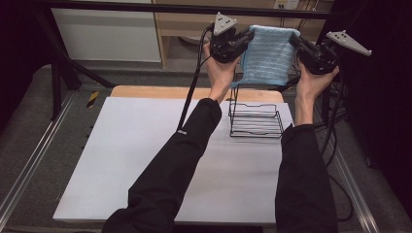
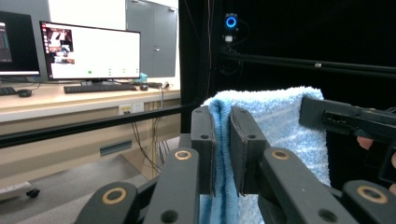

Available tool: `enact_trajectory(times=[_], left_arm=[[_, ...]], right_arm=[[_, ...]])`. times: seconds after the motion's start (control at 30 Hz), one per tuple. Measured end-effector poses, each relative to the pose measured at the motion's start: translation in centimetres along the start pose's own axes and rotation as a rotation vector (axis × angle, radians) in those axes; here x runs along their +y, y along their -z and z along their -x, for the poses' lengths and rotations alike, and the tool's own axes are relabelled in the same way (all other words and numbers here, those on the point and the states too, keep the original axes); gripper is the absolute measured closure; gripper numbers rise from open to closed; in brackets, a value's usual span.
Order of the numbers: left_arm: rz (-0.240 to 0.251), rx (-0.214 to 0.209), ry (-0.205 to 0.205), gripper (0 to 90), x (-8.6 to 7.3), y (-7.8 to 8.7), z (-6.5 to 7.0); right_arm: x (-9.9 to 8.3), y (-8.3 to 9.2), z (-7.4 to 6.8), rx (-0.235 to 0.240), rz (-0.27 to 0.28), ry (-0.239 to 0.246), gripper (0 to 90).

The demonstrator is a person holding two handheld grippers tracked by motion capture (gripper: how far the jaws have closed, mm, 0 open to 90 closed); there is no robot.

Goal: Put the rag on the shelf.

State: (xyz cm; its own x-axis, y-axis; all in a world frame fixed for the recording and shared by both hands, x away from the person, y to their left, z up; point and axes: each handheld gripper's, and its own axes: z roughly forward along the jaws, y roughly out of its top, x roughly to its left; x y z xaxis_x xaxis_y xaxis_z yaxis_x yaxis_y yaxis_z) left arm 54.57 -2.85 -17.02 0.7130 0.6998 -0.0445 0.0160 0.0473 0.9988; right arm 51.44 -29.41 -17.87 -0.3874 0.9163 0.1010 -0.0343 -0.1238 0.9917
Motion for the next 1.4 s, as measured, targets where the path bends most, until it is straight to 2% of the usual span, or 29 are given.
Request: enact_trajectory(times=[0.27,0.37,0.53,0.6,0.87,1.03,1.4], left_arm=[[-0.026,-0.017,0.004,80.5,-1.8,0.0,0.0],[-0.040,-0.017,-0.020,80.4,-2.5,0.2,0.2],[-0.059,-0.036,-0.015,80.3,-3.2,0.3,0.5],[-0.062,-0.036,-0.025,80.3,-3.4,0.4,0.7],[-0.084,-0.060,-0.010,80.4,-4.3,1.0,1.4],[-0.081,-0.082,-0.003,80.5,-5.1,1.7,1.8],[-0.103,-0.134,-0.014,80.4,-5.9,2.9,2.4]], right_arm=[[-1.6,0.2,0.5,-0.001,-0.043,0.006,82.0],[-2.2,0.6,0.7,0.001,-0.056,0.009,82.0],[-2.7,1.4,0.8,0.007,-0.064,0.013,81.9],[-3.0,1.6,0.9,0.006,-0.067,0.011,81.8],[-4.0,2.8,1.0,0.013,-0.077,-0.003,81.5],[-4.7,3.7,0.9,0.025,-0.078,-0.013,81.5],[-5.3,5.3,0.5,0.047,-0.082,0.018,80.8]])
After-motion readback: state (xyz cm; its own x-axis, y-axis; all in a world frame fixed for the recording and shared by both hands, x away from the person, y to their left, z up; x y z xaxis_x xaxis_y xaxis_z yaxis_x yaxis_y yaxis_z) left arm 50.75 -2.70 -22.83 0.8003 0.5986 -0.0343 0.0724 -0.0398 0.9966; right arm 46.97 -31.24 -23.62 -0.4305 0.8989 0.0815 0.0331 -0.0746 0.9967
